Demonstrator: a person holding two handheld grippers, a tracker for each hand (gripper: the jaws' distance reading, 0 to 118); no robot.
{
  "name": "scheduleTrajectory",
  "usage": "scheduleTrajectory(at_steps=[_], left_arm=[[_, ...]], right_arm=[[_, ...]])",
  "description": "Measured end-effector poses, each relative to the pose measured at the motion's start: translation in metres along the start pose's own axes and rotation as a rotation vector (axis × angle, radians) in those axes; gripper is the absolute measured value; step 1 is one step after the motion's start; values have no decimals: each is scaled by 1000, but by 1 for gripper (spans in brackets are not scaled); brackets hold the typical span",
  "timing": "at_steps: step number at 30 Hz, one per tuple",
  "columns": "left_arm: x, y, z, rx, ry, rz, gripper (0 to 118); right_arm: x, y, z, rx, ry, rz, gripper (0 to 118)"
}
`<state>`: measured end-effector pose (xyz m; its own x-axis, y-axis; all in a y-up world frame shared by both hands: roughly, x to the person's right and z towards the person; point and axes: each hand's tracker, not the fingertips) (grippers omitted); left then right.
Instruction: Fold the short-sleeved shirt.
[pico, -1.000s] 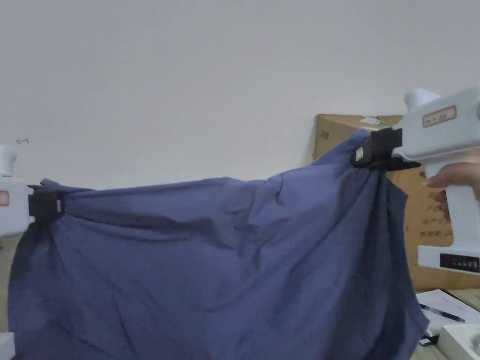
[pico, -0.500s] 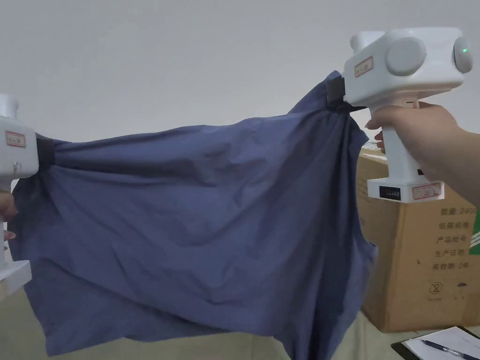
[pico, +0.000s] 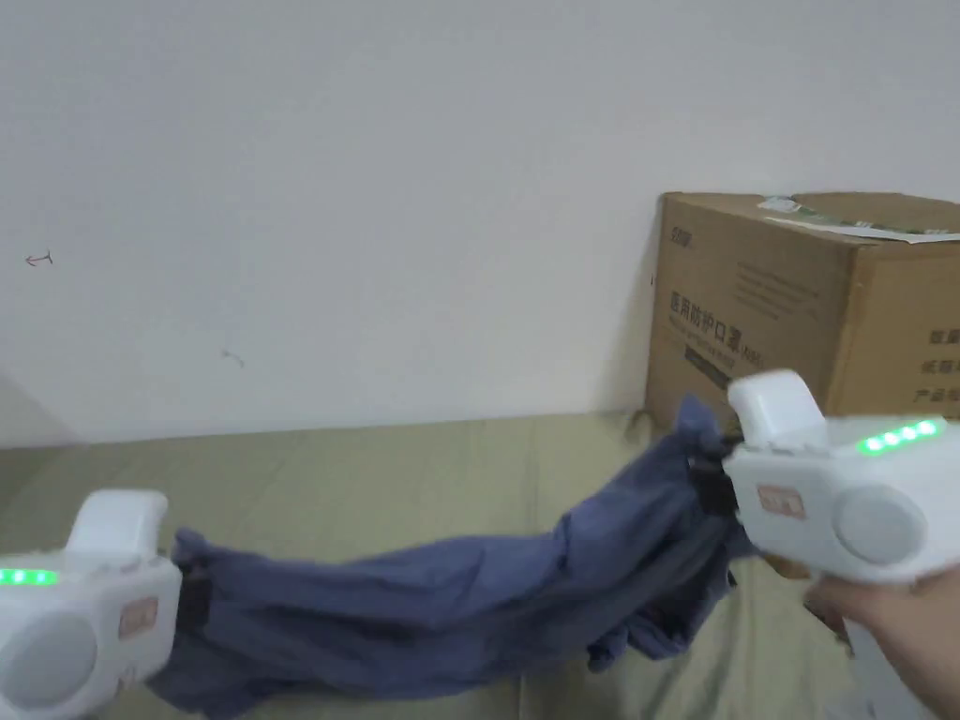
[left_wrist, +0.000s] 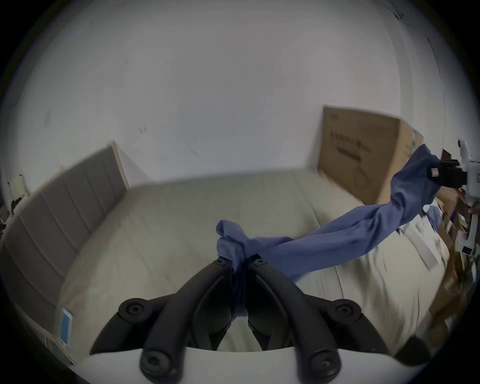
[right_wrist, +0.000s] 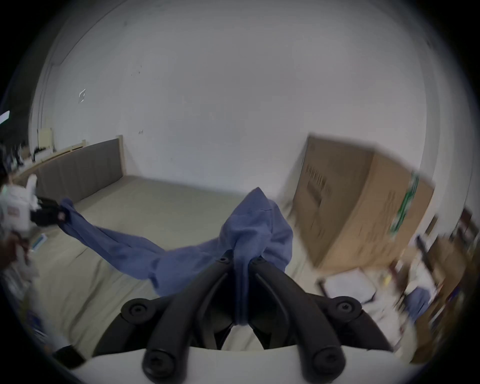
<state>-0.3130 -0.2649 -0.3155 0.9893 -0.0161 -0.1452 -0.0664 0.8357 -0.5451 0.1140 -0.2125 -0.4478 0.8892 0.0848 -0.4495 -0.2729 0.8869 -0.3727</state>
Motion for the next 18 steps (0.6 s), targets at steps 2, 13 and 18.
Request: scheduleTrajectory(at_steps=[2,13,18], left_arm=[[2,-46,11,-61,-85,34,7],[24,-158,110,-183,-83,43,7],[20,-173,55,-425,-39,85,7]], right_arm=[[1,-48,22,-37,25,-90,7],[-11,-174,159,-173,73,-181,7],[0,-213,89,-438,55,-237,7]])
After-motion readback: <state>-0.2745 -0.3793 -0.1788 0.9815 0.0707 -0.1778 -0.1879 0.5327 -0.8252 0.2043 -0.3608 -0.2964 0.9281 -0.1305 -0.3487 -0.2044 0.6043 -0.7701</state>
